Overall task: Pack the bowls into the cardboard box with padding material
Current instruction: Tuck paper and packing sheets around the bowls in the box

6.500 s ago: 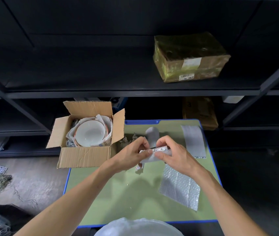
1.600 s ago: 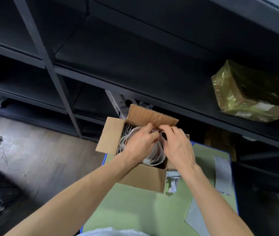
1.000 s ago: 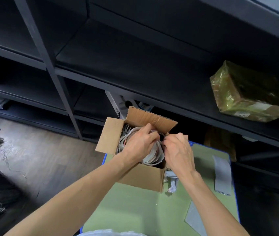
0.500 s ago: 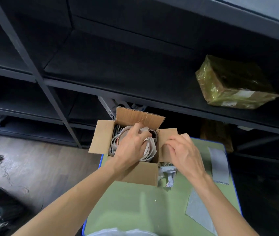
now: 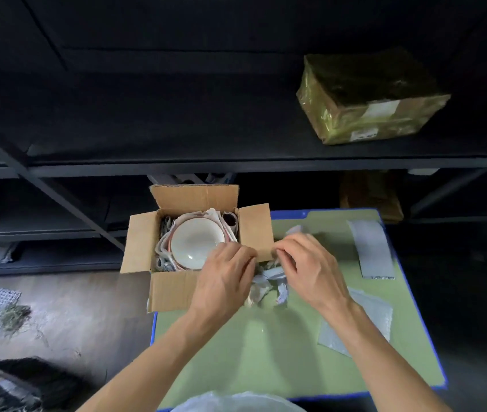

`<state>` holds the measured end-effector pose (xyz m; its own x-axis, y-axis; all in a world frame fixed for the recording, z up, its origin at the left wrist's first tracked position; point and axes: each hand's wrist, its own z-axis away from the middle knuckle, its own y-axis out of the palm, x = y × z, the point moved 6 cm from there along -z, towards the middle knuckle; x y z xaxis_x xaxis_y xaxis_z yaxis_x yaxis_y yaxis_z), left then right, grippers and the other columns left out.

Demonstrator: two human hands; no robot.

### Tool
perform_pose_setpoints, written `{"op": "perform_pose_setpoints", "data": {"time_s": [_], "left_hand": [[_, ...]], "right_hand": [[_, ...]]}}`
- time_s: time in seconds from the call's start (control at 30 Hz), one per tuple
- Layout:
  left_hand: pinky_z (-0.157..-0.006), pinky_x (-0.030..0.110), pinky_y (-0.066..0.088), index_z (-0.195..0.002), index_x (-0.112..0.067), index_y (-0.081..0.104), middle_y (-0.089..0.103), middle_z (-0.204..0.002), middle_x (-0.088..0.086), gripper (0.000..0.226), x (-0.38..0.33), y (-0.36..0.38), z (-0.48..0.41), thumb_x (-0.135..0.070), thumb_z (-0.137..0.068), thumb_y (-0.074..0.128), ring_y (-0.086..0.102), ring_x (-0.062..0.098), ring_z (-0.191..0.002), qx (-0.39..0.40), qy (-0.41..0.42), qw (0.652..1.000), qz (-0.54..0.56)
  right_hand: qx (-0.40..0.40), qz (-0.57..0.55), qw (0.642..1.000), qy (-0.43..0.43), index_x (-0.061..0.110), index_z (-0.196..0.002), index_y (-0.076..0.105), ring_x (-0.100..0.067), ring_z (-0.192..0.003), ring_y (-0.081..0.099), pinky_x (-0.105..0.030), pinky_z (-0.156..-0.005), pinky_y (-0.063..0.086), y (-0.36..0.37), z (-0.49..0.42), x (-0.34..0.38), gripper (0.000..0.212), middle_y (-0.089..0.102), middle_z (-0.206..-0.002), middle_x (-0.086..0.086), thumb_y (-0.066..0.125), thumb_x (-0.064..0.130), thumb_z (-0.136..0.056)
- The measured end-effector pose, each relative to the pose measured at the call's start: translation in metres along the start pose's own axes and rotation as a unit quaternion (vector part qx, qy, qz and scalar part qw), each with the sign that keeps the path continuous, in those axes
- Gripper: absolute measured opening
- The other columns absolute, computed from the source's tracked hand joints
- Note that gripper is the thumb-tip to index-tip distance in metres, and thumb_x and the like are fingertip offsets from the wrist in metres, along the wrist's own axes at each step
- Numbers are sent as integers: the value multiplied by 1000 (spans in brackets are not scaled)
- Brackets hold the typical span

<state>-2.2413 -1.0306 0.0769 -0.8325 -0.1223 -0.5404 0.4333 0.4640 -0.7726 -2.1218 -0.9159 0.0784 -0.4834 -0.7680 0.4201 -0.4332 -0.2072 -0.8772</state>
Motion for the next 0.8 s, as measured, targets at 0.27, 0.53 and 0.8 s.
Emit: {"op": "perform_pose_setpoints", "data": {"time_s": [0.27, 0.53, 0.8], "left_hand": [[-69, 35, 44, -96, -11, 64, 55, -85, 2, 15, -51, 29, -24, -18, -100, 52, 51, 23, -76, 45, 46, 998, 11], [-69, 40, 47, -108, -20, 64, 57, -92, -1, 21, -75, 109, -23, -26, -98, 46, 50, 23, -80, 148, 17, 989, -1], [-85, 39, 46, -126, -15, 56, 57, -116, 7, 34, -54, 154, -23, -33, -98, 46, 54, 28, -108, 233, -82, 966, -82]], "right_hand": [[105, 18, 994, 27, 25, -99, 69, -19, -90, 56, -30, -69, 46, 9, 25, -60, 20, 63, -96, 10, 50, 31, -95], [221, 41, 967, 119, 30, -136, 56, -16, -122, 53, -30, -95, 41, 12, 64, -133, 37, 59, -128, 9, 52, 34, -99], [244, -37, 938, 242, 15, -142, 49, -28, -121, 57, -36, -95, 46, 34, 55, -171, 50, 61, -132, -6, 53, 40, -99]]}}
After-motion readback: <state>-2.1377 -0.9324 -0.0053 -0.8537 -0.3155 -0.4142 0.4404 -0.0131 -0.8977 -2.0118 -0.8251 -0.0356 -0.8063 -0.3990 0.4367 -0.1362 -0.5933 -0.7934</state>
